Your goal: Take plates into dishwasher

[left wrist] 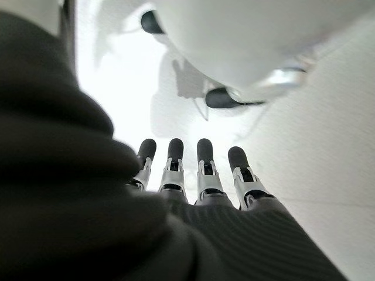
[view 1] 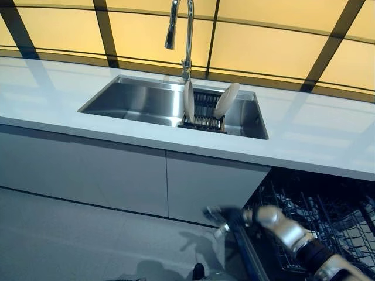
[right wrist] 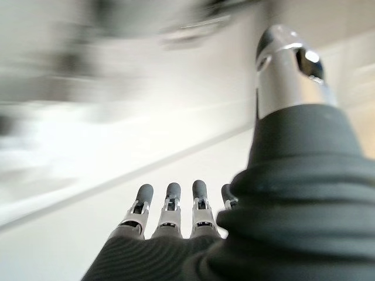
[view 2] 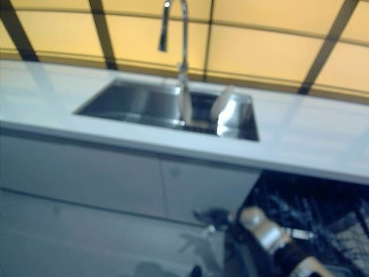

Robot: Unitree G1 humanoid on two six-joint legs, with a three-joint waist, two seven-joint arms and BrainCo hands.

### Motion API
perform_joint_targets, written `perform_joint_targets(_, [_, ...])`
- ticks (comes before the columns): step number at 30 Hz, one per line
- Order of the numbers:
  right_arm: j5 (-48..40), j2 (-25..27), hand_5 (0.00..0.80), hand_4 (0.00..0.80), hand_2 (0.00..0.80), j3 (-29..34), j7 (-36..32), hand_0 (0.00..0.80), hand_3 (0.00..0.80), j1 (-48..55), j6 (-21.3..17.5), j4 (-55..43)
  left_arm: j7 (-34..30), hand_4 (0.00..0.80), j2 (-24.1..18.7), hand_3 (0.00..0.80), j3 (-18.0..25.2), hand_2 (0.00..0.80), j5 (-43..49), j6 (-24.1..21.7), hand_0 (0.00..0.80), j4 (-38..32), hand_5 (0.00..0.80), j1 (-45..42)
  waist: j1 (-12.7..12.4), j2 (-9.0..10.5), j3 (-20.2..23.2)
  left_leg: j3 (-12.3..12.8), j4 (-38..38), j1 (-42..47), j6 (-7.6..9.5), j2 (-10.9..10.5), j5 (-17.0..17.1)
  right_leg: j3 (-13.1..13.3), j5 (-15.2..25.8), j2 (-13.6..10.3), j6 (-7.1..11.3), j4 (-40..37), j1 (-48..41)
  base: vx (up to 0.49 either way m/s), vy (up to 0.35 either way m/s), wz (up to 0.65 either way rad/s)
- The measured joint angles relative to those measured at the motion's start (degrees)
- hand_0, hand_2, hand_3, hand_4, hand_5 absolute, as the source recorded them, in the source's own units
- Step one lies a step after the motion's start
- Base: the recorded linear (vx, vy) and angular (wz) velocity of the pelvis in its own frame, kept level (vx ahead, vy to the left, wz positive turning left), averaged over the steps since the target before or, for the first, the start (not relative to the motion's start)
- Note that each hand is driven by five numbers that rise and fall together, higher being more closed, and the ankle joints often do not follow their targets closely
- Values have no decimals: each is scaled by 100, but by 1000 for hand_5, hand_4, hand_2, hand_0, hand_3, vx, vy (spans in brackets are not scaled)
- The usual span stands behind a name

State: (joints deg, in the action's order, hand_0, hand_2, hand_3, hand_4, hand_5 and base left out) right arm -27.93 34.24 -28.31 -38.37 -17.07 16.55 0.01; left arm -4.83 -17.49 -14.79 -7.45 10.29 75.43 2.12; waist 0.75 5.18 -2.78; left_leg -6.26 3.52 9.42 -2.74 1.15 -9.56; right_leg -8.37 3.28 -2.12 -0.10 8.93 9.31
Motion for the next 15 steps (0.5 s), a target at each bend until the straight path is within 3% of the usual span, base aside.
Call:
perform_joint_targets(3, [-1230,17,0,0,0,762,280,0,0,-331,118,-6,-18,0,-40,0,12,0,35,-96,0,15,0,-257,5,43,29,9,-61,61,102,-121,57,117,53,-103,79,-5,-7,158,-45,-1])
perform_joint_targets(8, [-2315,239,0,0,0,2169,1178,0,0,-795,-3,1162,-25,0,-88,0,18,0,231,-273,0,18,0,-344,8,39,27,87,-128,139,130,-123,68,143,107,-95,100,-101,-68,181,-65,-3])
perform_joint_targets(11, [-2857,664,0,0,0,2576,1707,0,0,-1293,-200,1726,-53,0,-79,0,12,0,234,-304,0,10,0,-281,37,-124,-20,136,-273,322,128,-56,66,153,100,-20,59,-137,-181,170,-72,-6])
perform_joint_targets(15, [-3329,1329,0,0,0,2566,2204,0,0,-2182,-327,2469,-31,0,-50,0,23,0,180,-279,0,42,0,-155,194,-236,42,165,-323,455,77,80,34,127,22,107,-43,-181,-311,205,-145,-1])
